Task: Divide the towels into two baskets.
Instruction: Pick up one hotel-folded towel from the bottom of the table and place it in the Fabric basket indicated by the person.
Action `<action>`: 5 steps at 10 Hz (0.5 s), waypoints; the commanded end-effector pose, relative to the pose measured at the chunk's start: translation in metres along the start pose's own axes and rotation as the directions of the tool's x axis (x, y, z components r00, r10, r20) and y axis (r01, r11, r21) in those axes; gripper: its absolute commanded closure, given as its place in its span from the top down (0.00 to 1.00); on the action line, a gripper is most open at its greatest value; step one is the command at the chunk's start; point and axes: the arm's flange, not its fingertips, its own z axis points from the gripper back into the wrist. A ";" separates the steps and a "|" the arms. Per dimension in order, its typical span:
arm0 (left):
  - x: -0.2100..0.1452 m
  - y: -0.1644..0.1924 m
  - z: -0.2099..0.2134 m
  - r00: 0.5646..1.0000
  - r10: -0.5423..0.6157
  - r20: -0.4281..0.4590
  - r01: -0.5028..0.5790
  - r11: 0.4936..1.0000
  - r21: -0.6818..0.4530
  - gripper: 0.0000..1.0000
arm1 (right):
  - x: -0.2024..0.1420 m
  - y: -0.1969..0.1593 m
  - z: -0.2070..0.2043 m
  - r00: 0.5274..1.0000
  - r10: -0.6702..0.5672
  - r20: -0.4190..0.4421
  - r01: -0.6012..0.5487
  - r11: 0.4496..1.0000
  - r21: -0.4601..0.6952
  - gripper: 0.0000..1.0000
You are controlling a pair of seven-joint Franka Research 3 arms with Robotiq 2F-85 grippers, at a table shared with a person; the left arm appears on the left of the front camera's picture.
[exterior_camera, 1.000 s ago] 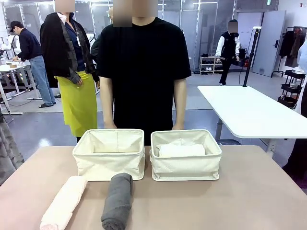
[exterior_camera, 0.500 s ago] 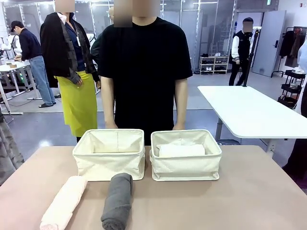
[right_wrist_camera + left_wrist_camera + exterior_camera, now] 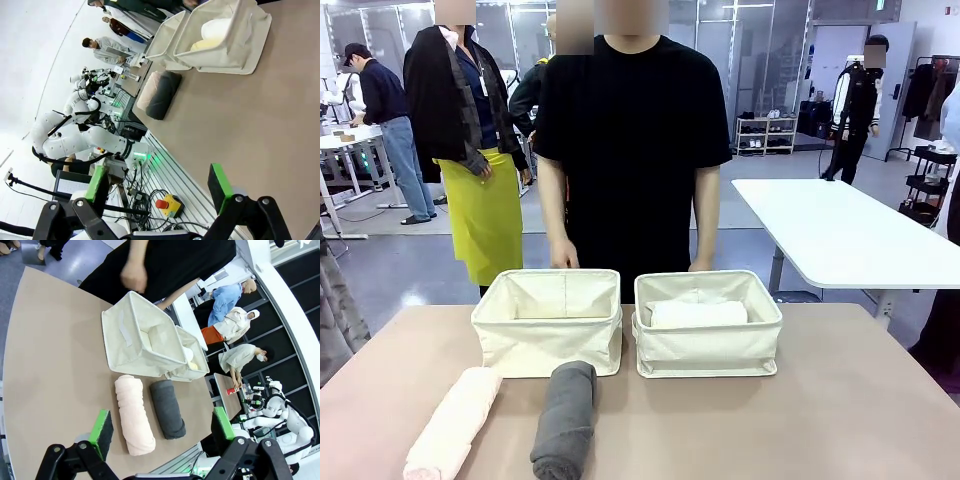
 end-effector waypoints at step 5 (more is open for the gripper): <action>0.001 0.000 0.002 1.000 -0.005 0.012 0.005 1.000 -0.018 1.00 | -0.002 0.004 -0.003 1.000 0.014 0.019 -0.014 1.000 0.013 1.00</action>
